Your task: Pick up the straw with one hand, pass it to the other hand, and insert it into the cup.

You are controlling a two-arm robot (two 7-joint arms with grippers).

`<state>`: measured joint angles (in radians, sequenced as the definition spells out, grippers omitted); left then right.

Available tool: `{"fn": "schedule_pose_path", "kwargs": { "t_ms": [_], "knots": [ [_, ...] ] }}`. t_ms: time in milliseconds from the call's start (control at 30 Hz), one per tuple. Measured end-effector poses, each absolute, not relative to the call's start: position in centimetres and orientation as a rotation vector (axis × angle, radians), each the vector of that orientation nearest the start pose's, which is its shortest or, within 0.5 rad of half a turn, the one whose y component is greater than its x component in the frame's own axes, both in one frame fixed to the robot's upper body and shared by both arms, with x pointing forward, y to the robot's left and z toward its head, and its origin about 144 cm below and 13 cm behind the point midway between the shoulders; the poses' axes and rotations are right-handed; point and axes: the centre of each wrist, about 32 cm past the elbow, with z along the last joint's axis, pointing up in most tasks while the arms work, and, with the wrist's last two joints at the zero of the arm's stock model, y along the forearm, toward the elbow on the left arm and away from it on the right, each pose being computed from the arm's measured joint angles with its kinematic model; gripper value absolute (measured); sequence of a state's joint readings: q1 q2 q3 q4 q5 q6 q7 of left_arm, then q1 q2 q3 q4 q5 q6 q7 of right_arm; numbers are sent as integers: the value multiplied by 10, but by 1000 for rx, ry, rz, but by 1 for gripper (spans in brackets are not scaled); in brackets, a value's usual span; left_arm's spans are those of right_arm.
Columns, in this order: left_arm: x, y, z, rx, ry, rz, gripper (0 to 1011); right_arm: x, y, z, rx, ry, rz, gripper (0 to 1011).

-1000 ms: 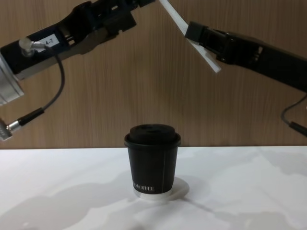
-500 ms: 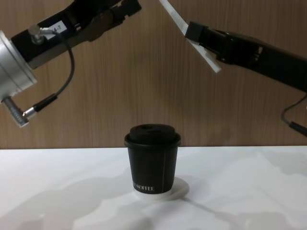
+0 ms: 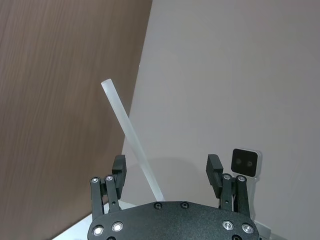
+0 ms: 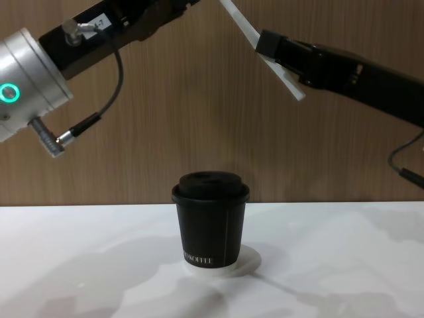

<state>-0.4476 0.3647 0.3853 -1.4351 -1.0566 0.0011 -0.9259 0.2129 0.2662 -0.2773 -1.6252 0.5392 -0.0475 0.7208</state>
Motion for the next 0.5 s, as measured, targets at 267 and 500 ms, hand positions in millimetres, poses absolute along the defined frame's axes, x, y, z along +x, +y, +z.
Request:
{"fn": "schedule_pose_path", "kwargs": {
  "t_ms": [267, 500],
  "knots": [
    [565, 232, 1246, -588, 115, 276, 1003, 502, -215, 1220, 317, -76, -543, 4],
    [568, 230, 1247, -596, 113, 276, 951, 502, -215, 1220, 317, -76, -543, 4]
  ]
}}
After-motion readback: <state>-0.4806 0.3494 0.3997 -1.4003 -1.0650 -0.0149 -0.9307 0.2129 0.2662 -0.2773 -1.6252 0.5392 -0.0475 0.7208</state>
